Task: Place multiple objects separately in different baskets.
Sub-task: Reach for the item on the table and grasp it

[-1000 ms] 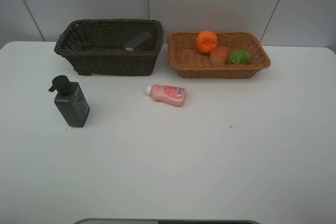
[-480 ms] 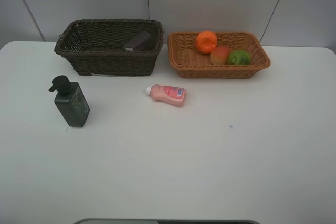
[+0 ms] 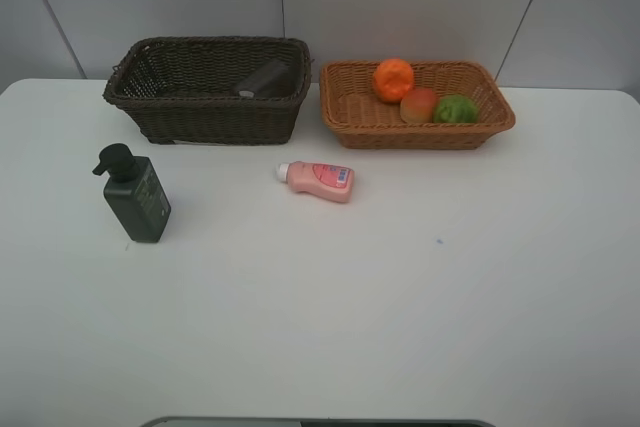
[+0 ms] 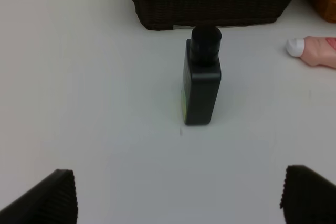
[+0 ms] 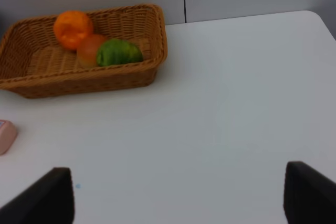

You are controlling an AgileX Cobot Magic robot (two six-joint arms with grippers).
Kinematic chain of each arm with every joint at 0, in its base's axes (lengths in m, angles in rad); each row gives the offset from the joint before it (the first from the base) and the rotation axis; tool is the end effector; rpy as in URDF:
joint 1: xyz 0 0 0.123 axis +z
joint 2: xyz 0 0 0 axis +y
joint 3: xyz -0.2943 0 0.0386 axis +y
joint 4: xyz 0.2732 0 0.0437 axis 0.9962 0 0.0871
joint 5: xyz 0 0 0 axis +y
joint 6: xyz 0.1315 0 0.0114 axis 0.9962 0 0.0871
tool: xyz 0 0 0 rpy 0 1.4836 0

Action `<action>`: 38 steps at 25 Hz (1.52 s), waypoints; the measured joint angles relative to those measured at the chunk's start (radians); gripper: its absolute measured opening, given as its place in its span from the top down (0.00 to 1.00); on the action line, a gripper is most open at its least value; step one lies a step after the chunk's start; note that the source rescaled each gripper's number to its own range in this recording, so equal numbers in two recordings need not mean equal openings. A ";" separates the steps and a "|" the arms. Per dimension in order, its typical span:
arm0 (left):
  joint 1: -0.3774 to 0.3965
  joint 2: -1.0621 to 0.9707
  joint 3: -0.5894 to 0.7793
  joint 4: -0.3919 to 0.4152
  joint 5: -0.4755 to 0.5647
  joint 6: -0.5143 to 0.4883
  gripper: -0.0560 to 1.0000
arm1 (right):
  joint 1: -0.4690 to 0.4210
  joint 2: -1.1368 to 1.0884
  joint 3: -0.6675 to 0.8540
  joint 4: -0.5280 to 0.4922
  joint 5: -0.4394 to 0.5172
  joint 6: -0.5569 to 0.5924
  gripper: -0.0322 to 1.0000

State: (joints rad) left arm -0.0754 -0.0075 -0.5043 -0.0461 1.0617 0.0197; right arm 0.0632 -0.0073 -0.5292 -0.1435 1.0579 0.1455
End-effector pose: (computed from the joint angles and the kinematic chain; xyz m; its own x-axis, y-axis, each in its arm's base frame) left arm 0.0397 -0.0083 0.2724 -0.4450 0.0308 -0.8950 0.1099 0.9937 -0.0204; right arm 0.0379 -0.0141 0.2820 -0.4109 0.0482 -0.9104 0.0813 0.9966 0.0161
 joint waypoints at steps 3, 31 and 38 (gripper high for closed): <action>0.000 0.000 0.000 0.000 0.000 0.000 0.00 | 0.000 0.000 0.000 0.000 0.000 0.000 0.12; 0.000 0.478 -0.160 -0.045 -0.109 0.132 0.00 | 0.000 0.000 0.000 0.000 0.000 0.000 0.12; -0.106 1.124 -0.455 -0.152 -0.134 0.375 0.00 | 0.000 0.000 0.000 0.000 0.000 0.000 0.12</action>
State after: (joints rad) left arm -0.1813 1.1160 -0.9594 -0.1976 0.9282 0.3947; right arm 0.0632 -0.0073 -0.5292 -0.1435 1.0579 0.1455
